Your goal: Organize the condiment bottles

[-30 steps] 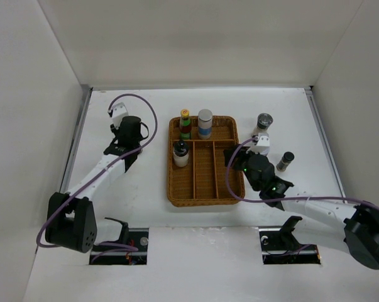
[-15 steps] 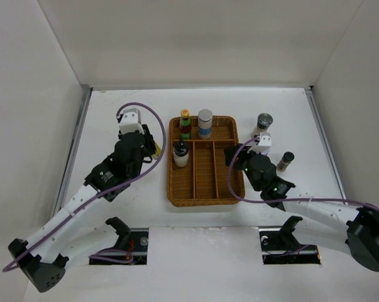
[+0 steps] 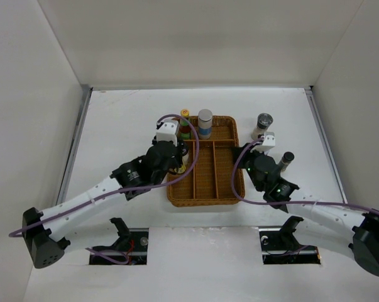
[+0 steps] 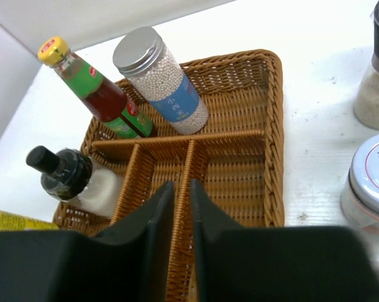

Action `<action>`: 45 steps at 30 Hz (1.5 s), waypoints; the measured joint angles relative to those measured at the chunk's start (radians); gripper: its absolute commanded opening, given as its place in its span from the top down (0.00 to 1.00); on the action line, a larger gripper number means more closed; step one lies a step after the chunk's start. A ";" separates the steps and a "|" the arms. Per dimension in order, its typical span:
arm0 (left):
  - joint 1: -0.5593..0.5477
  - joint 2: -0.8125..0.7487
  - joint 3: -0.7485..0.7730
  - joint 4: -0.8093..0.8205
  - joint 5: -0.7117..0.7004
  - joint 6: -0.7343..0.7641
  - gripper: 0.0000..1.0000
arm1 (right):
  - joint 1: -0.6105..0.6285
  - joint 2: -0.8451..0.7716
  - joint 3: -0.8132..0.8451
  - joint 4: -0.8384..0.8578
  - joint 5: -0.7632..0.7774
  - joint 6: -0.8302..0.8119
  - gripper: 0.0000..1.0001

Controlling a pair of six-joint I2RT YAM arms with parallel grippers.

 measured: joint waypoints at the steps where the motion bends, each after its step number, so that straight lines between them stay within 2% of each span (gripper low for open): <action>1: 0.000 0.005 -0.003 0.011 0.000 0.002 0.85 | 0.000 0.000 0.000 0.000 0.001 -0.003 0.86; 3: 0.000 0.015 -0.013 0.034 0.001 0.006 0.85 | 0.000 0.000 0.000 -0.005 0.004 -0.002 0.91; 5: -0.002 0.033 -0.027 0.060 0.004 0.006 0.85 | 0.000 -0.003 0.000 -0.016 0.006 0.000 0.92; 12: -0.006 0.111 -0.103 0.124 0.040 0.008 0.85 | 0.014 -0.046 0.022 -0.055 0.020 -0.007 0.83; 16: -0.006 0.130 -0.130 0.139 0.051 0.011 0.84 | 0.018 -0.058 0.048 -0.063 0.039 -0.012 0.60; 17: -0.006 0.130 -0.131 0.149 0.054 0.015 0.81 | 0.018 -0.060 0.051 -0.064 0.042 -0.014 0.52; 19: -0.005 0.130 -0.140 0.172 0.060 0.015 0.70 | 0.014 -0.059 0.056 -0.068 0.048 -0.021 0.39; 21: -0.006 0.130 -0.151 0.196 0.063 0.018 0.58 | 0.004 -0.058 0.064 -0.079 0.055 -0.032 0.30; 23: -0.006 0.130 -0.163 0.221 0.065 0.021 0.47 | -0.026 -0.041 0.086 -0.095 0.060 -0.044 0.28; 26: -0.009 0.126 -0.178 0.234 0.064 0.024 0.35 | -0.110 0.026 0.161 -0.126 0.060 -0.055 0.24; 28: -0.013 0.111 -0.187 0.241 0.061 0.033 0.22 | -0.170 0.082 0.225 -0.148 0.060 -0.066 0.19; 30: -0.013 0.077 -0.195 0.245 0.061 0.043 0.15 | -0.219 0.129 0.281 -0.172 0.061 -0.085 0.17; 35: 0.014 -0.071 -0.208 0.322 0.053 0.078 0.09 | -0.345 0.266 0.438 -0.270 0.070 -0.135 0.09; 39: 0.066 -0.183 -0.235 0.462 0.038 0.093 0.08 | -0.431 0.366 0.512 -0.324 0.071 -0.167 0.06; 45: 0.153 -0.283 -0.411 0.681 -0.004 0.088 0.08 | -0.509 0.477 0.525 -0.386 0.016 -0.174 0.07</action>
